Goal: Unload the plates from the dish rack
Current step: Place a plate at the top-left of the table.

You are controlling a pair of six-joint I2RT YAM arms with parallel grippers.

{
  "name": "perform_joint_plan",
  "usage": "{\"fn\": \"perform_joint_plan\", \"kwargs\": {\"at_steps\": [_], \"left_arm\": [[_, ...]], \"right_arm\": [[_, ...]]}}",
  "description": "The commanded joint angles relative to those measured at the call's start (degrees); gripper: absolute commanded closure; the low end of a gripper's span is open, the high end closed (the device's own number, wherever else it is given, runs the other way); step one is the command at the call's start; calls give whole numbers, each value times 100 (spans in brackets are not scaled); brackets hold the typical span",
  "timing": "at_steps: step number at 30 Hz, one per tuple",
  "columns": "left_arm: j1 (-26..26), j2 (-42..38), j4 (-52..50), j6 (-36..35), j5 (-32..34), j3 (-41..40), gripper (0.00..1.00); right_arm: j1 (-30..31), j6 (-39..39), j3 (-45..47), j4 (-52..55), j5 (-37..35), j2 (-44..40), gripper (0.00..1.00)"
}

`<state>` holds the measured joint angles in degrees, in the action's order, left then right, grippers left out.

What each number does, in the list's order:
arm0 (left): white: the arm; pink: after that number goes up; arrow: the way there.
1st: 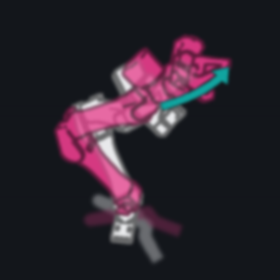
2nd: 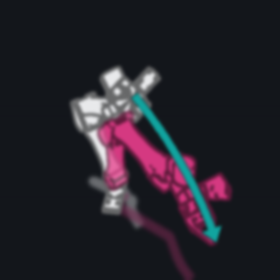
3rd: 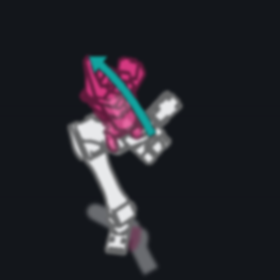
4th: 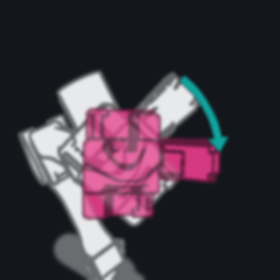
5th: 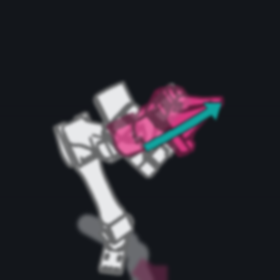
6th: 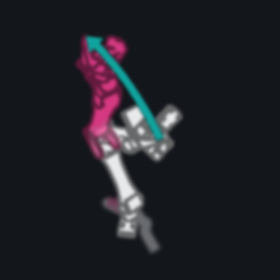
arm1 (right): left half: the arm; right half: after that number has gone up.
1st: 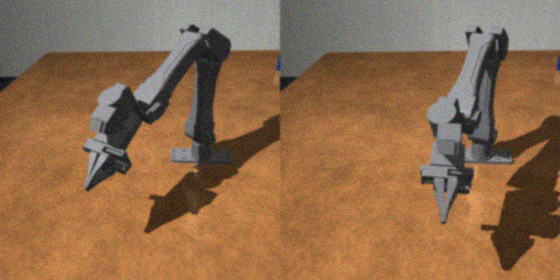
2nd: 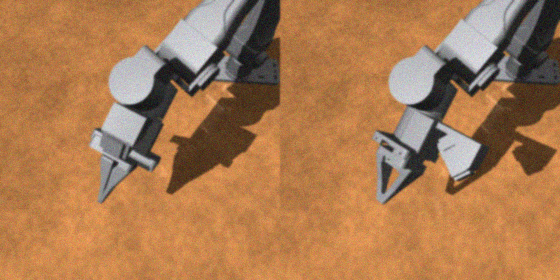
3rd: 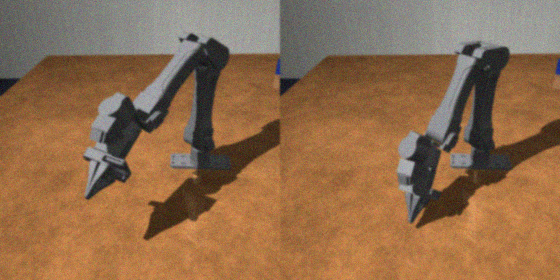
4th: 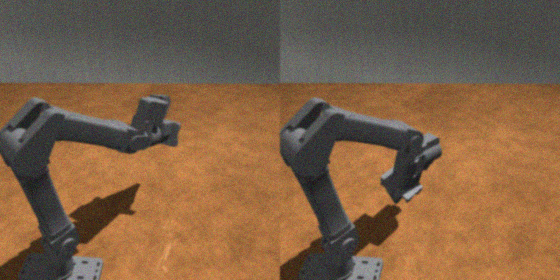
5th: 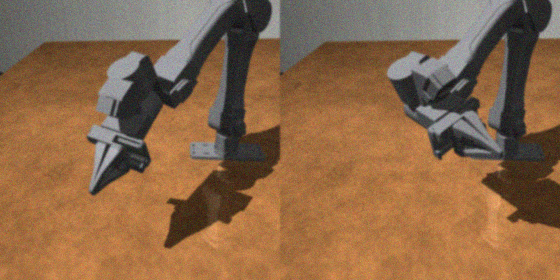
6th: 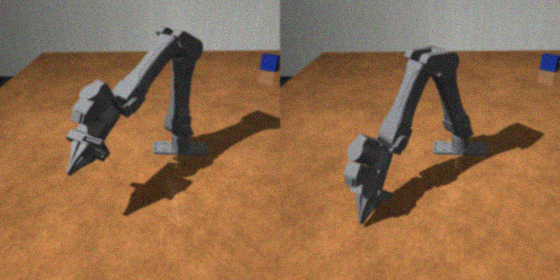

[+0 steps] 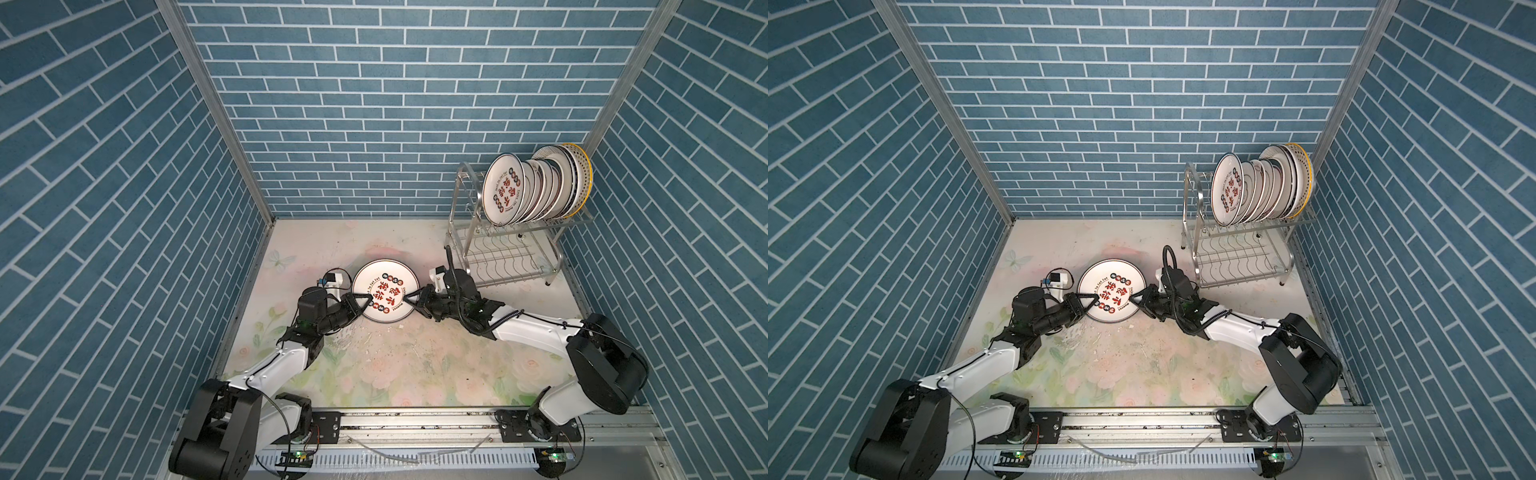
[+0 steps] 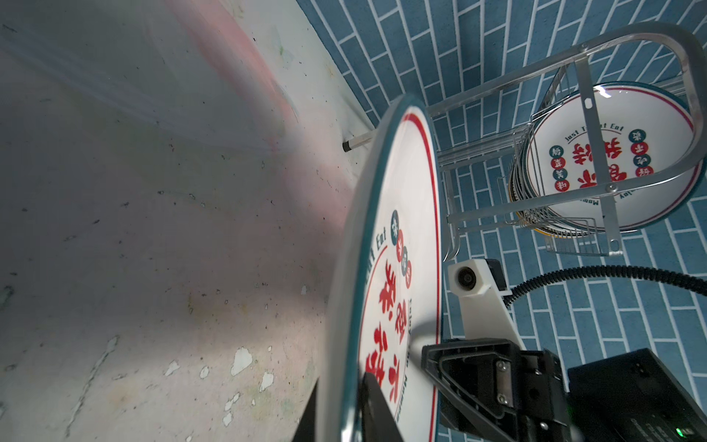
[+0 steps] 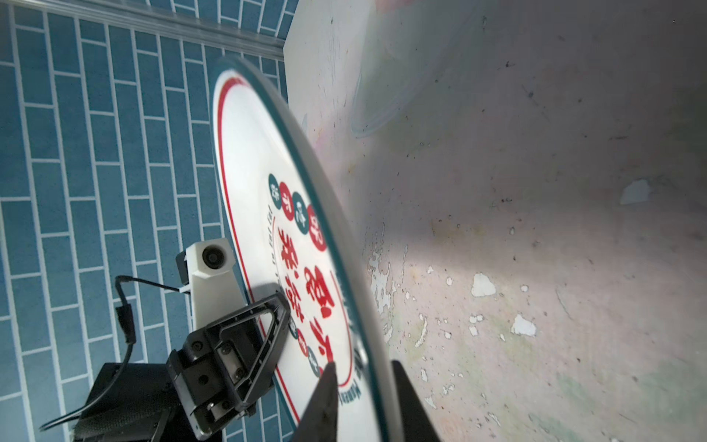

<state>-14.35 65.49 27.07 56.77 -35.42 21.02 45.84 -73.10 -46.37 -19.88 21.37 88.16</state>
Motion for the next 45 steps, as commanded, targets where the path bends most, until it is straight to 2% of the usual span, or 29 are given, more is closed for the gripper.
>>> {"fn": "perform_joint_plan", "kwargs": {"at_steps": [1, 4, 11, 19, 22, 25, 35, 45], "left_arm": [[101, -58, -465, -311, -59, 118, 100], [296, -89, -593, -324, -161, 188, 100], [883, -175, -1000, -448, -384, 405, 100], [2098, 87, -1550, -788, -638, 941, 100], [2665, 410, -1292, -766, -588, 1026, 100], [3007, 941, -1044, -761, -380, 1191, 100], [3612, 2511, -198, -833, -229, 1523, 100], [3945, 3362, 440, -694, -412, 1685, 100]], "right_arm": [[-10, 103, -457, -913, 370, -35, 60], [-79, 157, -437, -852, 395, -92, 47], [-358, 562, -168, 60, 80, -582, 35], [-498, 1222, 349, 1056, 194, -1232, 34], [-484, 1352, 662, 1330, 257, -1547, 34], [-472, 1491, 851, 1698, 299, -1915, 34], [-471, 1822, 1268, 2911, -148, -3014, 35], [-481, 1729, 1516, 2837, -36, -3112, 34]]}}
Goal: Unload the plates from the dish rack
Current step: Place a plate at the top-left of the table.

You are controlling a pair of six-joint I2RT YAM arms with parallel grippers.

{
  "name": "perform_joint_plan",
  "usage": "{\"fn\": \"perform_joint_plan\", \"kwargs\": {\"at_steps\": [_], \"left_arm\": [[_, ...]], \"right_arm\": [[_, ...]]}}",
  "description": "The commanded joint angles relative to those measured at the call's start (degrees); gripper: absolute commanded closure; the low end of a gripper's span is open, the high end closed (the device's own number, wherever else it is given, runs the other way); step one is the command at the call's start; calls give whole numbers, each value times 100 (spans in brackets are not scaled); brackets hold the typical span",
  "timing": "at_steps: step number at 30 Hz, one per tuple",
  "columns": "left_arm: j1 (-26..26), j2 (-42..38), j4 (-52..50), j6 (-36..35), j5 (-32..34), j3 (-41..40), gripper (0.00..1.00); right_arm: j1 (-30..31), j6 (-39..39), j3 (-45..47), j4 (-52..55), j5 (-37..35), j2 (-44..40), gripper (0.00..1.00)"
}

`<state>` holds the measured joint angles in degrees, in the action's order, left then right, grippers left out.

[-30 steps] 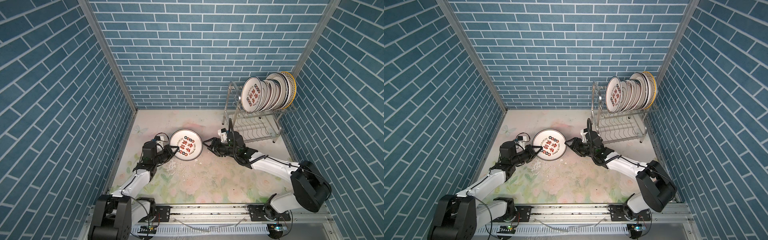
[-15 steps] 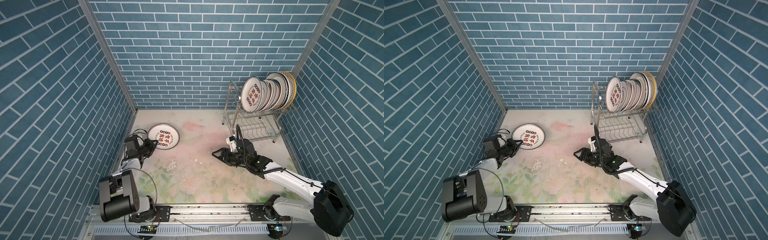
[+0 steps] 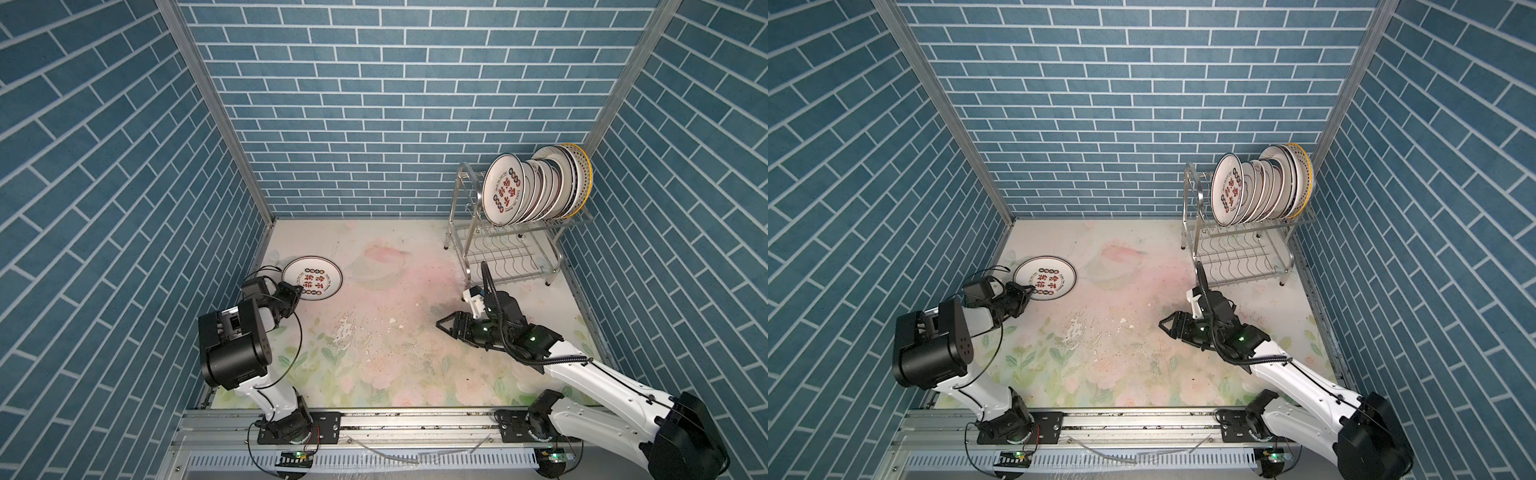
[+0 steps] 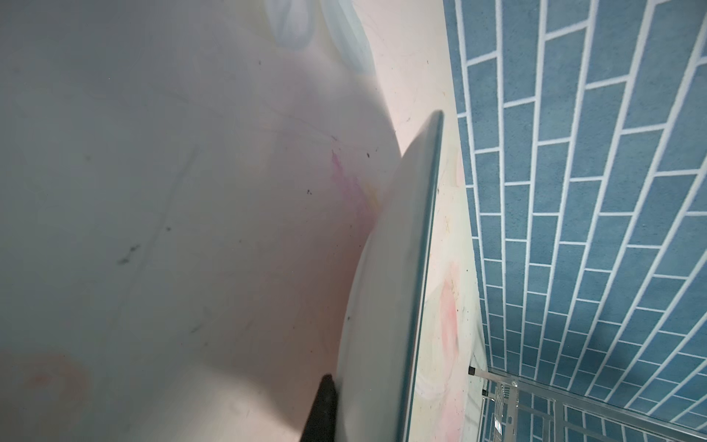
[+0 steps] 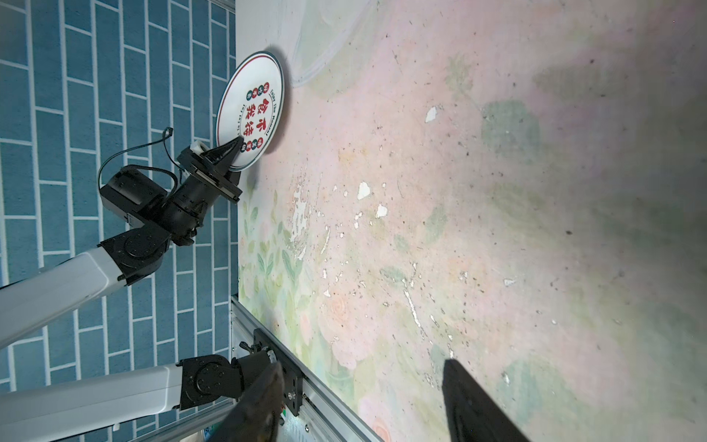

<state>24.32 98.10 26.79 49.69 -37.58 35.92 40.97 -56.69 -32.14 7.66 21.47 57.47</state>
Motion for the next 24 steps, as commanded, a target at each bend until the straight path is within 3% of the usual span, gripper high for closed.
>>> {"fn": "perform_joint_plan", "kwargs": {"at_steps": [1, 16, 24], "left_arm": [[91, 164, 456, 14, -203, 254, 100], [91, 808, 204, 29, -449, 757, 98], [91, 886, -171, -98, -261, 732, 66]], "right_arm": [[9, 90, 96, 81, -47, -31, 34], [10, 96, 160, -60, -71, 107, 34], [5, 123, 146, 55, -174, 168, 34]]}}
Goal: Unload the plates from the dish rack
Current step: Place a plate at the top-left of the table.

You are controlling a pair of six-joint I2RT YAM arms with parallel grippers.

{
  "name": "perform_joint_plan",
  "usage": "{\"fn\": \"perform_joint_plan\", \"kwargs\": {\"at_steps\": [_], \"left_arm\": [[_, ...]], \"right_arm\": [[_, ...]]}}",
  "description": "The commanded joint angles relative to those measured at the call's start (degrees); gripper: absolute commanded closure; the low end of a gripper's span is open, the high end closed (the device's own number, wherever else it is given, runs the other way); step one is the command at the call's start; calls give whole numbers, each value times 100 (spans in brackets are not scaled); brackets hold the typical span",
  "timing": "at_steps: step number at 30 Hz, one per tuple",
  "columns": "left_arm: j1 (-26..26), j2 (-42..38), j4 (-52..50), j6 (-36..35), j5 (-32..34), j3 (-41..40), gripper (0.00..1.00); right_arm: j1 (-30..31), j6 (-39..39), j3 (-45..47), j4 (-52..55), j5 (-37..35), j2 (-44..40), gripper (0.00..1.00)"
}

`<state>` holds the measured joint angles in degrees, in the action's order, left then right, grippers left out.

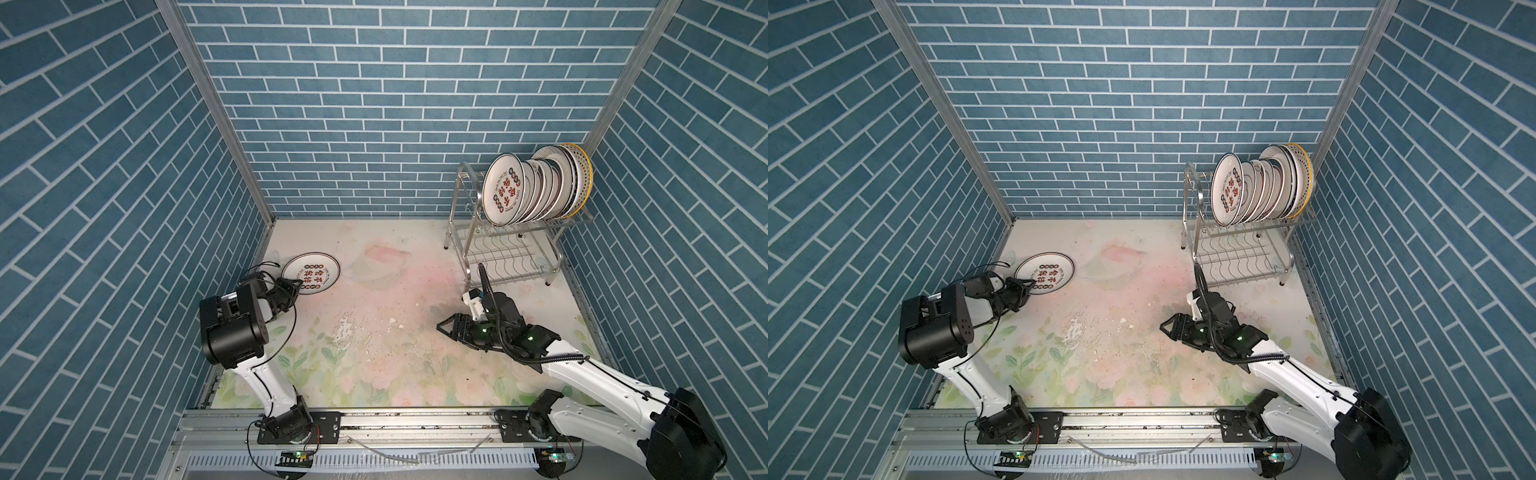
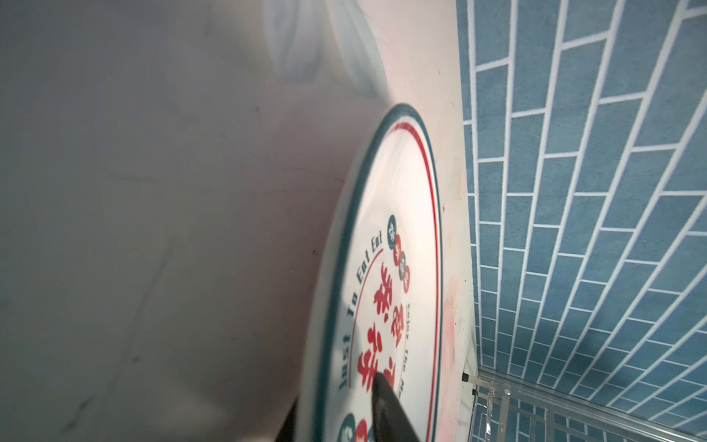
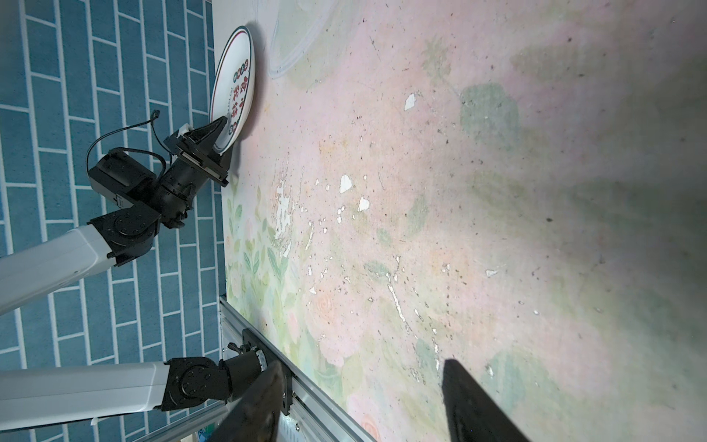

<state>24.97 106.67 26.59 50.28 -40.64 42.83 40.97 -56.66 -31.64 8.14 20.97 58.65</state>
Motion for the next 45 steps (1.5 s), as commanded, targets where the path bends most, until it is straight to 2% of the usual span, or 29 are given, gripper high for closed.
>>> {"fn": "perform_joint_plan", "kwargs": {"at_steps": [1, 4, 7, 11, 18, 26, 28, 30, 34, 38, 42, 45], "left_arm": [[28, 22, -207, -192, 74, 41, 62], [26, 18, -403, -261, 101, 74, 57], [56, -7, -572, -276, 160, 68, 40], [87, -173, -1350, -580, 335, 143, 30], [309, -502, -2000, -797, 581, -4, 28], [570, -788, -1966, -742, 725, -651, 22], [688, -948, -1699, -614, 668, -992, 2], [785, -1141, -1613, -605, 613, -1249, 1], [827, -1756, -1950, -779, 631, -1555, 1], [804, -2741, -2376, -745, 566, -1807, 1], [769, -4064, -3670, -1114, 535, -1686, 1], [379, -4996, -4694, -1406, 551, -1389, 1]], "right_arm": [[-4, 130, 101, 16, -145, 50, 34], [-10, 151, 88, 72, -180, 26, 34], [-19, 173, 88, 132, -203, -16, 34], [-53, 256, 44, 353, -308, -105, 34], [-174, 336, 22, 685, -468, -274, 33], [-385, 460, 5, 1366, -802, -548, 33], [-440, 527, -73, 1768, -1074, -724, 33], [-538, 608, -193, 2275, -1341, -973, 33], [-765, 802, -612, 3400, -2048, -1582, 31], [-900, 945, -1198, 4412, -2922, -2061, 29], [-915, 1066, -2083, 5296, -3971, -2302, 29], [-915, 1312, -2803, 5675, -4633, -2315, 27]]}}
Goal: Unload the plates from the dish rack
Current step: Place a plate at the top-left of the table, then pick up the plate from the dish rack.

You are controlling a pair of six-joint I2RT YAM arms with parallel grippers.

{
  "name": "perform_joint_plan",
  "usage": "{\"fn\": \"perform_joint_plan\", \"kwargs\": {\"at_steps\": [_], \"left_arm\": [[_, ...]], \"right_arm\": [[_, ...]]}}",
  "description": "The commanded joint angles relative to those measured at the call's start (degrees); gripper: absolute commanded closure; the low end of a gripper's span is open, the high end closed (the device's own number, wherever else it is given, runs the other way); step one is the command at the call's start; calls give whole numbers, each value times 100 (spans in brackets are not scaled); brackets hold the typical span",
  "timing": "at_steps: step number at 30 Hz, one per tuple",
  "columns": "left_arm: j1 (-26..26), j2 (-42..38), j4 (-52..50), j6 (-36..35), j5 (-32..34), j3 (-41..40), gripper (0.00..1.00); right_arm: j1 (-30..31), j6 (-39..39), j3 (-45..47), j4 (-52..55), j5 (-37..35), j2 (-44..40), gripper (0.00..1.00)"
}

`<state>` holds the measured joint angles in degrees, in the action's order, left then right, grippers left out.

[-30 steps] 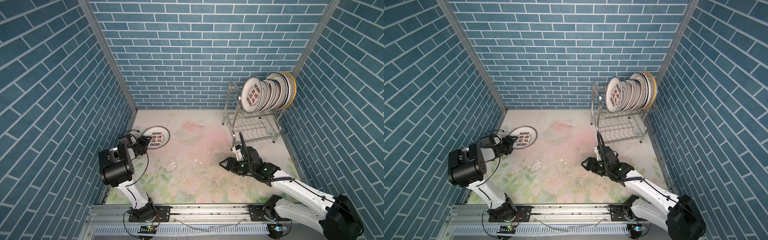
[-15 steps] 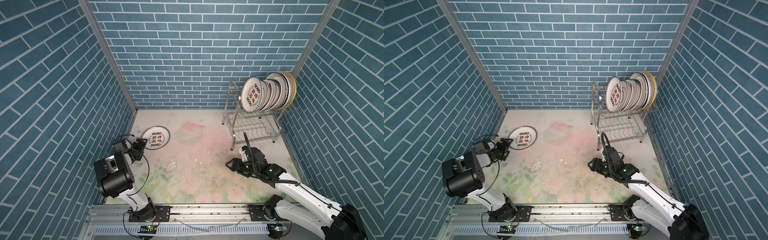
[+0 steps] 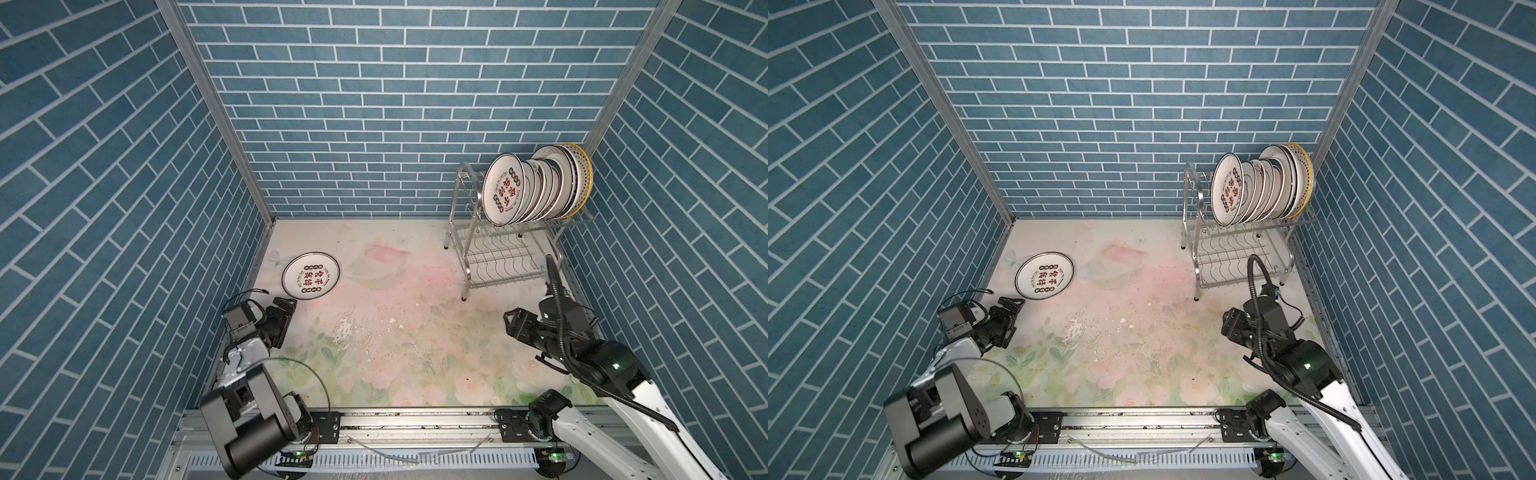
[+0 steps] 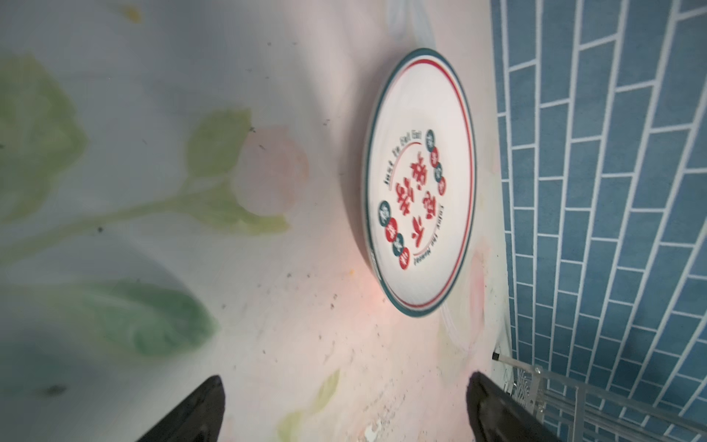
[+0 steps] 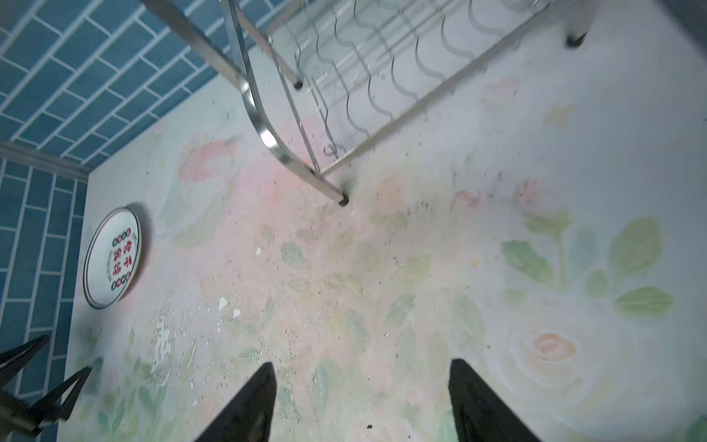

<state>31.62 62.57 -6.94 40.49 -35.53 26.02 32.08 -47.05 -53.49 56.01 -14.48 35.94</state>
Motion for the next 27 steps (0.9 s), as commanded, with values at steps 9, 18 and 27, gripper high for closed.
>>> {"fn": "perform_joint_plan", "kwargs": {"at_steps": [9, 18, 27], "left_arm": [[-3188, -1070, -2140, -201, 1342, 1317, 1], [-5267, 134, -1919, -280, 2134, 2643, 1], [-6417, 1006, -2396, -555, 2464, 3933, 1]], "right_arm": [[-26, 1654, -3457, 996, -1764, 1248, 23], [-34, 2481, -5338, 481, -1483, 2860, 21], [-344, 2829, -7048, 451, -1060, 4548, 25]]}}
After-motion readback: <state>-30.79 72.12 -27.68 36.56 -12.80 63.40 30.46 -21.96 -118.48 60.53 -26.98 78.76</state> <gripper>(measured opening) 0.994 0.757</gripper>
